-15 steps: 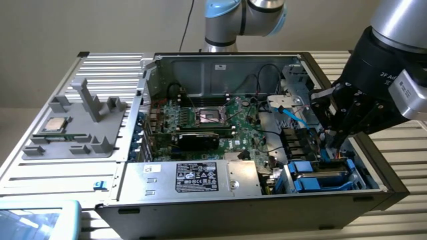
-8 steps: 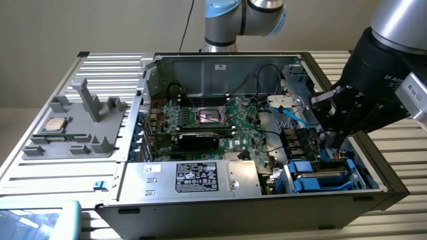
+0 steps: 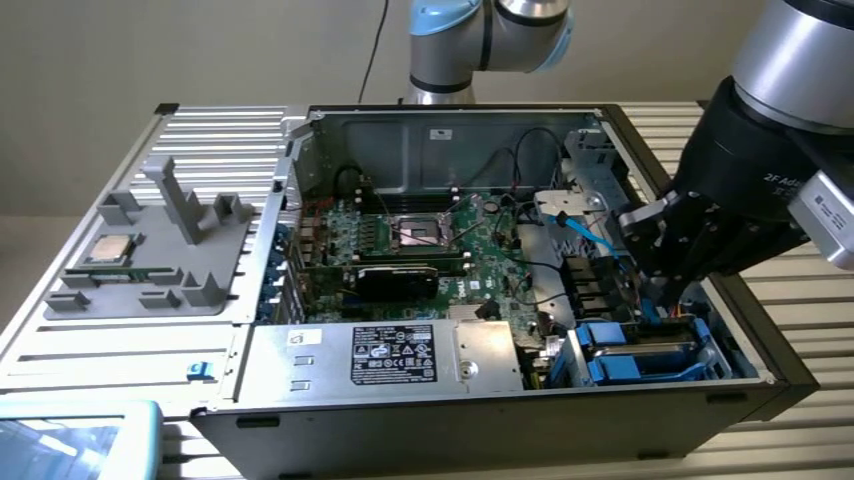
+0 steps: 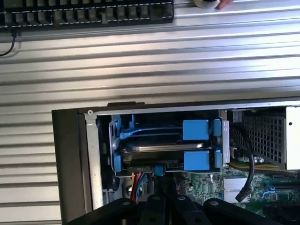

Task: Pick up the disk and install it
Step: 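Insert the second disk wire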

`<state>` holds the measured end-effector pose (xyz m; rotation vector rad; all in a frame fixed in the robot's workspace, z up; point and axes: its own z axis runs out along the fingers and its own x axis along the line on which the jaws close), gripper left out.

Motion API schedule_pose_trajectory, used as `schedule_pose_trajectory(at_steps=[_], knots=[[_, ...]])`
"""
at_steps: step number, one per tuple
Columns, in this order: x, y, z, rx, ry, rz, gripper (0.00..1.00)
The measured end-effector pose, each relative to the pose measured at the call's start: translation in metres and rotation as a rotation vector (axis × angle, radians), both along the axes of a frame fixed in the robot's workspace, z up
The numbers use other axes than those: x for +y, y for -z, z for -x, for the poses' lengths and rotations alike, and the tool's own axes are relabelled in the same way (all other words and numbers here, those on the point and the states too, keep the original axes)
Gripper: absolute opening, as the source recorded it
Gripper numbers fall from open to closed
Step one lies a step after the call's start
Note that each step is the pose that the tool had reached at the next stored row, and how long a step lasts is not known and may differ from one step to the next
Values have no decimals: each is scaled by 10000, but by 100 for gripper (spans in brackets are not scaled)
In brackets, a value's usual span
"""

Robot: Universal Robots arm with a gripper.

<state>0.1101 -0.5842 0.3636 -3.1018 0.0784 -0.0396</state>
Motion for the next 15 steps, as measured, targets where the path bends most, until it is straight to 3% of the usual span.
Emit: schedule_pose_trajectory(at_steps=[5,8,10,15], knots=[[-17,25,-1,1,-231,-2,11],[-87,42,0,0,-231,-157,11],[-108,71,-1,-1,-231,-250,11],[-122,137,-1,-2,-232,-383,11]])
